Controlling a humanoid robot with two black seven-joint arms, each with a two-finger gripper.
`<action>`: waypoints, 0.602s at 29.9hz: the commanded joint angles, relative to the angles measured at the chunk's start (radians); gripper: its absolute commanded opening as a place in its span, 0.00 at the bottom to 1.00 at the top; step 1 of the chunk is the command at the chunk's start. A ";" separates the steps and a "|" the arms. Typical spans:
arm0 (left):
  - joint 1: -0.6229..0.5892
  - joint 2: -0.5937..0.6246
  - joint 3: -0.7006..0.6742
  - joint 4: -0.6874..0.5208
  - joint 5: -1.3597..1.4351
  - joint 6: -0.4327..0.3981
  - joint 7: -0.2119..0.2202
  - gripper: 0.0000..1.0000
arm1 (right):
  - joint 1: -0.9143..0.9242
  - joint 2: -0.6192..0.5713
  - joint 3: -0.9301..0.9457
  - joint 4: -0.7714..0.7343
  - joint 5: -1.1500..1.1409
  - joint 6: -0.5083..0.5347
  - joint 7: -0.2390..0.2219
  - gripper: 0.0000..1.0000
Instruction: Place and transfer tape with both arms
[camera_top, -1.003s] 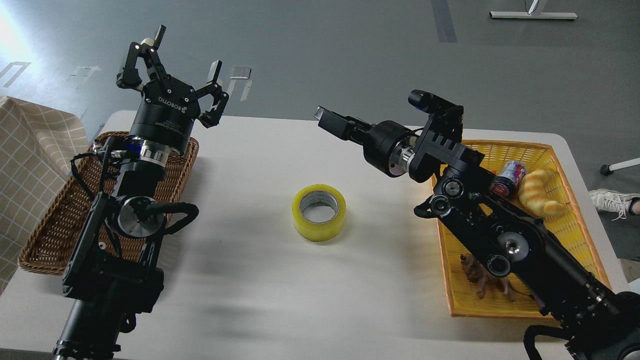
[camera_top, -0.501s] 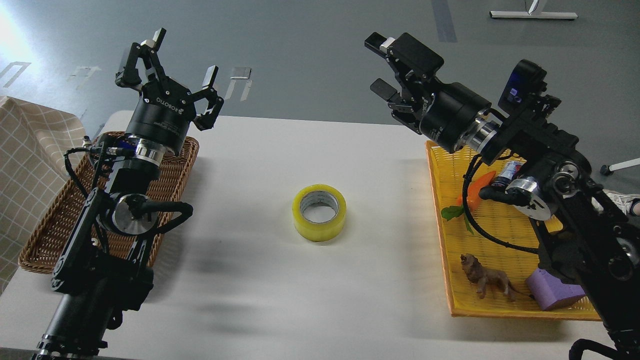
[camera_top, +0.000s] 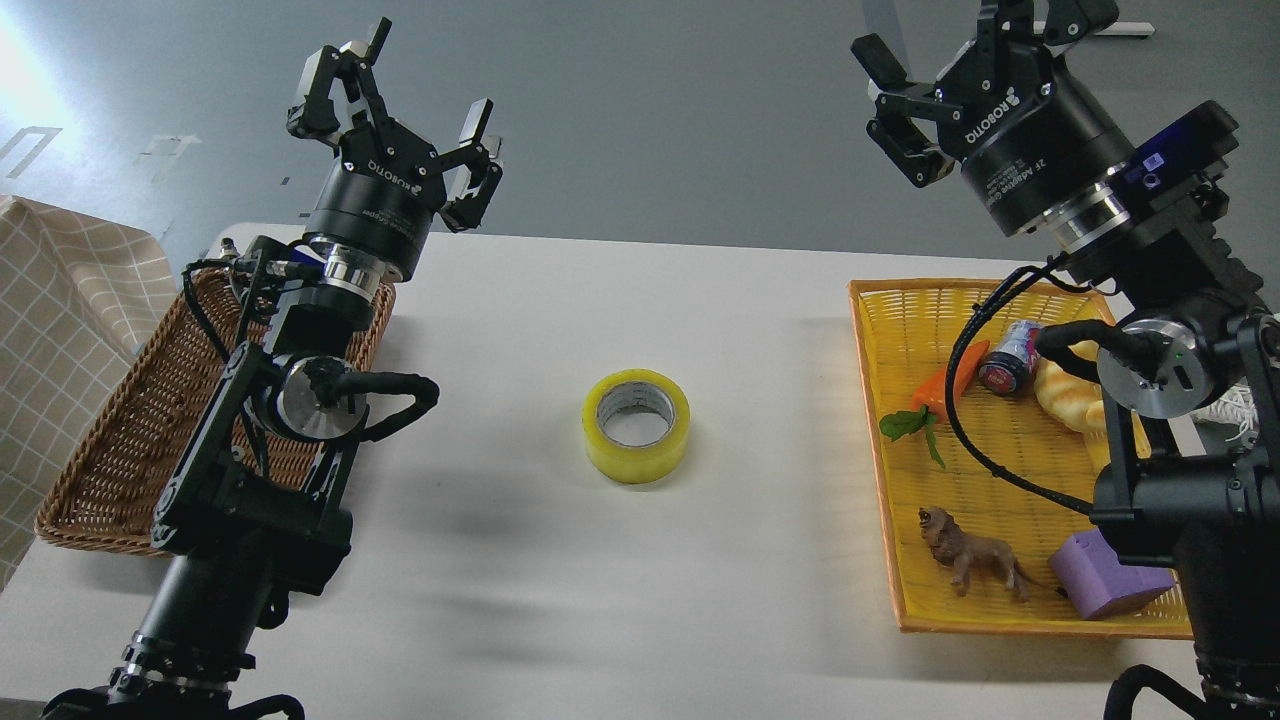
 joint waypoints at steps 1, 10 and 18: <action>-0.018 -0.017 0.001 -0.008 -0.003 0.004 0.003 0.98 | 0.000 0.009 0.000 -0.001 -0.003 -0.002 0.001 1.00; -0.026 -0.017 0.001 0.006 0.001 -0.036 0.004 0.98 | 0.001 0.032 0.026 -0.012 0.000 -0.014 0.000 1.00; -0.010 -0.017 0.001 -0.006 0.024 -0.039 -0.048 0.98 | 0.065 0.035 0.022 -0.018 0.000 -0.014 -0.008 1.00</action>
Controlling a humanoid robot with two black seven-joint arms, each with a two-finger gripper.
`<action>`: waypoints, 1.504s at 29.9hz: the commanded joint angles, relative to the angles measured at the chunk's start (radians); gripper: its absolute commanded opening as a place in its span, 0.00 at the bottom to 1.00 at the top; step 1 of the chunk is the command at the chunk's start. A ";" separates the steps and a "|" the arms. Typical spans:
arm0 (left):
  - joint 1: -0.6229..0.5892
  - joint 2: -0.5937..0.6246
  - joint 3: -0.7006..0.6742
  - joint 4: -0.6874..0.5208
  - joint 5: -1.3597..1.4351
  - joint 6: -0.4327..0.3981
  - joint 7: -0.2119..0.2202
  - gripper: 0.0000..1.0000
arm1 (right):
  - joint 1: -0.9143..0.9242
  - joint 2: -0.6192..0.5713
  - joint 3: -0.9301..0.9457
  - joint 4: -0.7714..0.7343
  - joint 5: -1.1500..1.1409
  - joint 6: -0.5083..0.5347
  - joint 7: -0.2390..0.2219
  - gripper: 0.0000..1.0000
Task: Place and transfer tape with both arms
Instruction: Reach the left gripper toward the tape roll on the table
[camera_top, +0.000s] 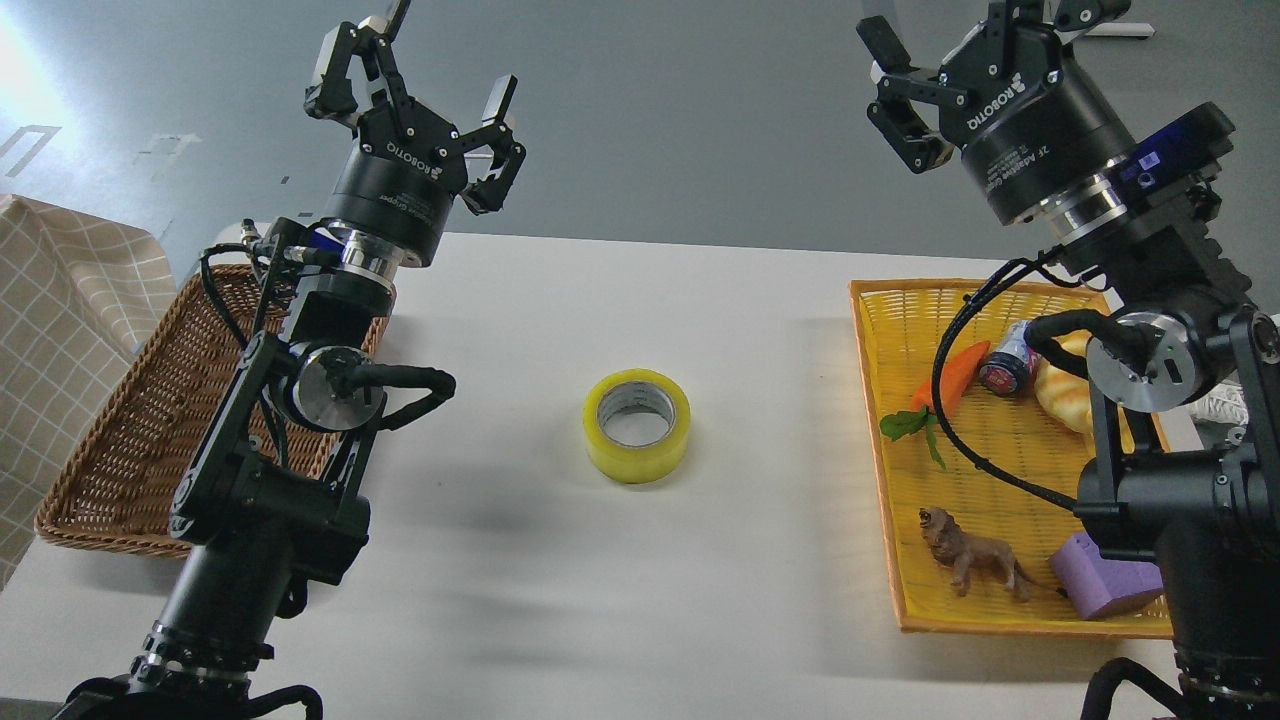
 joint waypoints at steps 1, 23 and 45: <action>0.006 0.000 0.001 -0.001 0.001 0.006 -0.034 0.98 | 0.050 0.000 -0.008 -0.012 0.000 0.000 -0.007 1.00; -0.019 0.087 0.265 0.001 0.803 0.178 -0.030 0.98 | 0.003 0.000 -0.017 -0.014 0.000 0.002 -0.013 1.00; -0.042 0.219 0.562 0.117 1.532 0.288 0.142 0.98 | -0.008 0.000 -0.017 -0.040 -0.002 0.003 -0.016 1.00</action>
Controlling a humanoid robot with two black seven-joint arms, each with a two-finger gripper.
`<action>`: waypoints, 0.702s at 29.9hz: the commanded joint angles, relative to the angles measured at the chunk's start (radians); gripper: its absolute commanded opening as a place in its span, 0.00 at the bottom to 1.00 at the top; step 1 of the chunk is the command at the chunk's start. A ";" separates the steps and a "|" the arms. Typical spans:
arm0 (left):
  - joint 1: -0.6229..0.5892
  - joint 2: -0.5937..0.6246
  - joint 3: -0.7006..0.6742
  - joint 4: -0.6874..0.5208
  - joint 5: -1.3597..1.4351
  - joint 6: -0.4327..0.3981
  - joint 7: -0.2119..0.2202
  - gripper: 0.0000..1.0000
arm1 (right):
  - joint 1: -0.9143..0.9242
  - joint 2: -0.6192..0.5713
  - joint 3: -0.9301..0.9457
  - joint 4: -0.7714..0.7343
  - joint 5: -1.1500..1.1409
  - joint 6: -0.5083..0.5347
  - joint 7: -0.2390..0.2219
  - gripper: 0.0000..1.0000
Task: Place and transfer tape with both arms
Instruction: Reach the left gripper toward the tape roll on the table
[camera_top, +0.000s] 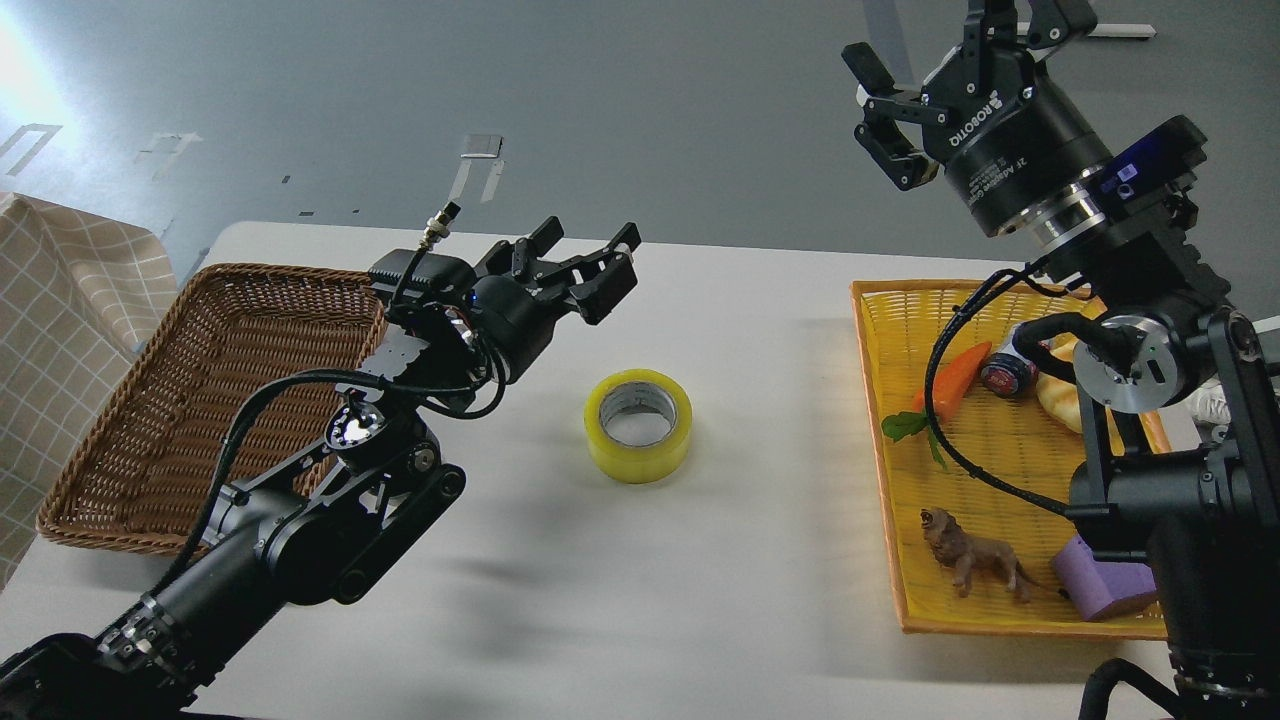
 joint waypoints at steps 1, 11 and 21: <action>0.001 0.031 0.045 -0.013 0.000 0.002 0.011 0.98 | 0.002 0.000 0.000 0.002 0.000 0.002 -0.004 1.00; -0.022 0.074 0.204 -0.010 0.000 0.002 0.062 0.98 | 0.064 0.000 -0.005 -0.019 -0.008 0.002 -0.036 1.00; -0.020 0.048 0.249 0.004 0.000 -0.030 0.115 0.98 | 0.099 0.000 -0.046 -0.044 -0.009 -0.003 -0.047 1.00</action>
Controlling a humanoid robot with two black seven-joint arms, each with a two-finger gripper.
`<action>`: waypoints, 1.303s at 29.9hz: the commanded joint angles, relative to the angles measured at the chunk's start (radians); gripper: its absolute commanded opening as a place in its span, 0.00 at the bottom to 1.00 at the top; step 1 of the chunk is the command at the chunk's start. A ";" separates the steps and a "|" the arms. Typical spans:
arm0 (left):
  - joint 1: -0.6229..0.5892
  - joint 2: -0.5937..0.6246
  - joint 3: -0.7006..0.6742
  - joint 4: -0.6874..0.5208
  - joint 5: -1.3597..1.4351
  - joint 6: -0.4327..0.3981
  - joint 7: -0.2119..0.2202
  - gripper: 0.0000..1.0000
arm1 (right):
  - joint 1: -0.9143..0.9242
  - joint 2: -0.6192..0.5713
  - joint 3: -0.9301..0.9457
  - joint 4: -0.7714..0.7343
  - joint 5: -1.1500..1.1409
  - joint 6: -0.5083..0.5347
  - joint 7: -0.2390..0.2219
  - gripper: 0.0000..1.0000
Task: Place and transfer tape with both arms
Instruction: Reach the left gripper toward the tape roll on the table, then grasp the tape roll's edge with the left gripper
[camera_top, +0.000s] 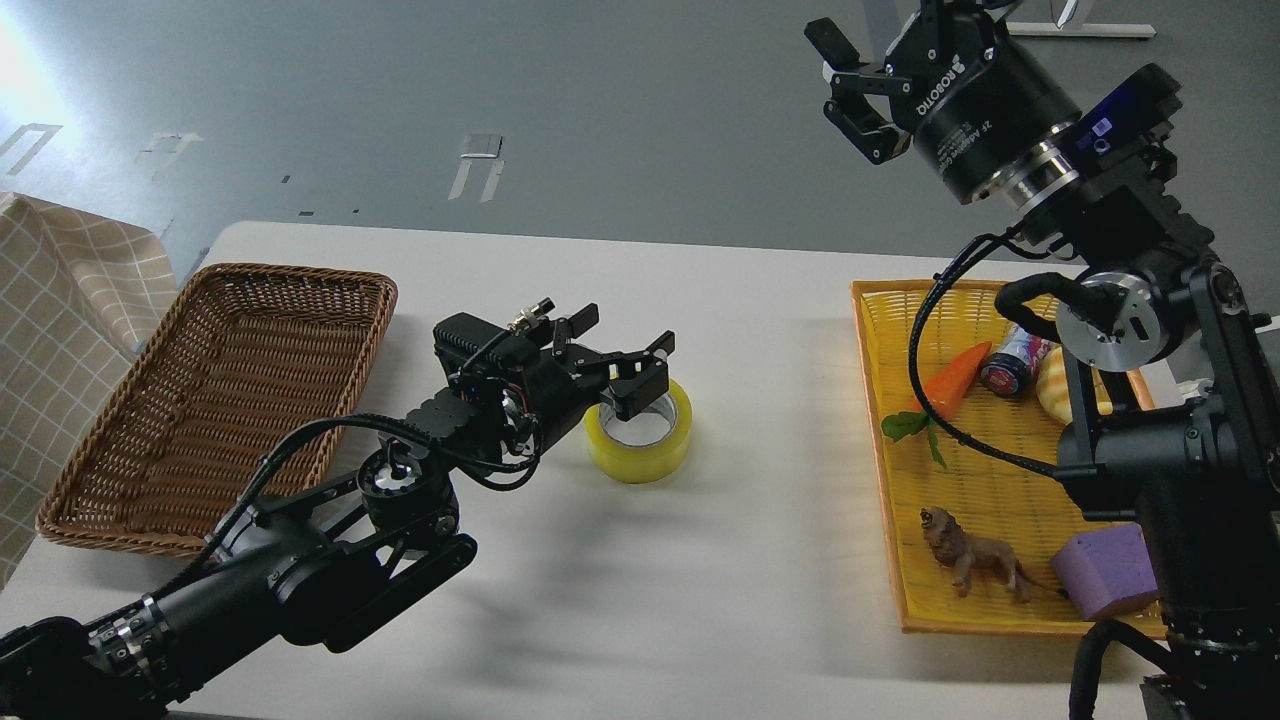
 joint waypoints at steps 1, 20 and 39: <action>0.005 0.001 0.002 0.011 0.000 -0.025 0.028 0.98 | 0.001 0.000 -0.001 -0.001 0.002 0.000 0.000 1.00; 0.034 0.007 0.053 0.094 0.000 -0.034 0.028 0.95 | -0.017 0.000 -0.002 0.001 0.003 -0.017 0.000 1.00; 0.037 0.013 0.054 0.101 0.000 -0.097 0.028 0.74 | -0.088 0.000 0.004 0.010 0.002 -0.034 0.001 1.00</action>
